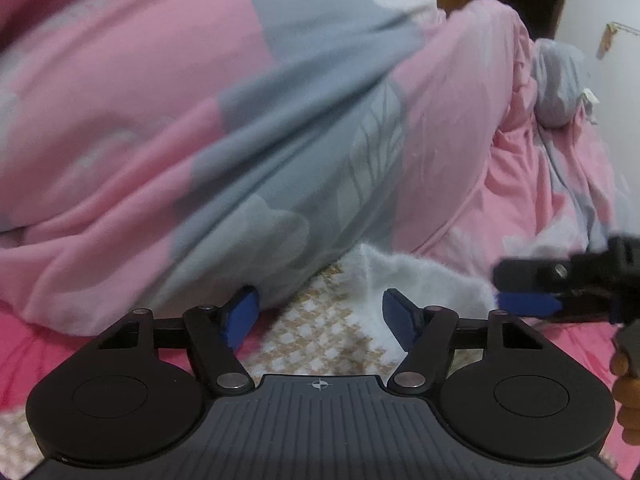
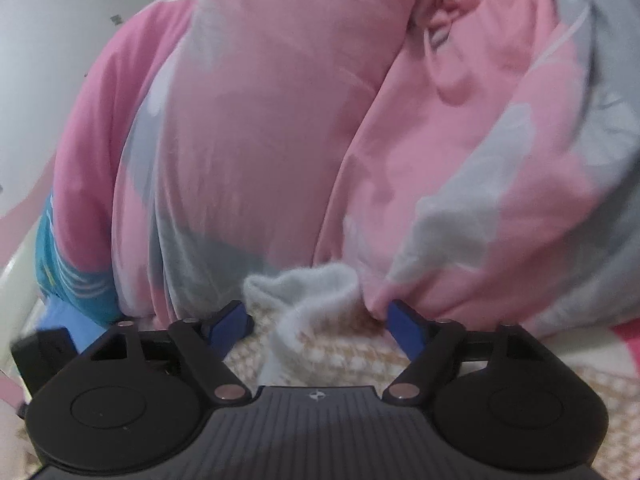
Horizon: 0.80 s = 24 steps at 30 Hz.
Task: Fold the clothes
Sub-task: 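Reach both grippers to the cardigan collar edge and close them on it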
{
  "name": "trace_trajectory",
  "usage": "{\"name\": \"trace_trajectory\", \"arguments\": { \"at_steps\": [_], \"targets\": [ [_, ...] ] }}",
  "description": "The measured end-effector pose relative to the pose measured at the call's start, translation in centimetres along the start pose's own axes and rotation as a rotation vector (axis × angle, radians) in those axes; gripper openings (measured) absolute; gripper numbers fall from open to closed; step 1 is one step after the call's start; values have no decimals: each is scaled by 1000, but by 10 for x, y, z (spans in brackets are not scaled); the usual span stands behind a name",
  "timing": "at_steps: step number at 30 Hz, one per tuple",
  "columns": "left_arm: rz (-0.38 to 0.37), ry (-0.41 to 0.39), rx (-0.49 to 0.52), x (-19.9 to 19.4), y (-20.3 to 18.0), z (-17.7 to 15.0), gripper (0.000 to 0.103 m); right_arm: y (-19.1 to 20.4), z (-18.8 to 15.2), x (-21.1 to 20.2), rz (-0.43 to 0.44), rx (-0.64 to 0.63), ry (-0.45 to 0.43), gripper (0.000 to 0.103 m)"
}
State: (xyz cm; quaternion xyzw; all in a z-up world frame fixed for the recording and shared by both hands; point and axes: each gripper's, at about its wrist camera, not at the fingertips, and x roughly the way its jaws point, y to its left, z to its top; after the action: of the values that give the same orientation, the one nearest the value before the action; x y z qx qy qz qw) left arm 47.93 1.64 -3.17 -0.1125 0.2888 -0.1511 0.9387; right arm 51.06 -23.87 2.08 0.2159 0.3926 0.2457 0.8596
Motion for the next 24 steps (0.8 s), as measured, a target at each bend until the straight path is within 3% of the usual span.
{"name": "trace_trajectory", "arguments": {
  "at_steps": [3, 5, 7, 12, 18, 24],
  "targets": [
    [12, -4, 16, 7, -2, -2, 63, 2, 4, 19, -8, 10, 46, 70],
    [36, -5, 17, 12, -2, -2, 55, 1, 6, 31, -18, 26, 65, 59],
    [49, -8, 5, 16, 0, -3, 47, 0, 5, 39, -23, 48, 72, 38],
    [33, -21, 14, 1, 2, -7, 11, 6, -7, 27, -21, -6, 42, 17],
    [-72, -72, 56, -58, 2, -17, 8, 22, -34, -17, 44, -194, -11, 11],
    [-219, -2, 76, -121, 15, -44, 9, 51, -98, -57, 10, -603, -7, 8]
  ]
}}
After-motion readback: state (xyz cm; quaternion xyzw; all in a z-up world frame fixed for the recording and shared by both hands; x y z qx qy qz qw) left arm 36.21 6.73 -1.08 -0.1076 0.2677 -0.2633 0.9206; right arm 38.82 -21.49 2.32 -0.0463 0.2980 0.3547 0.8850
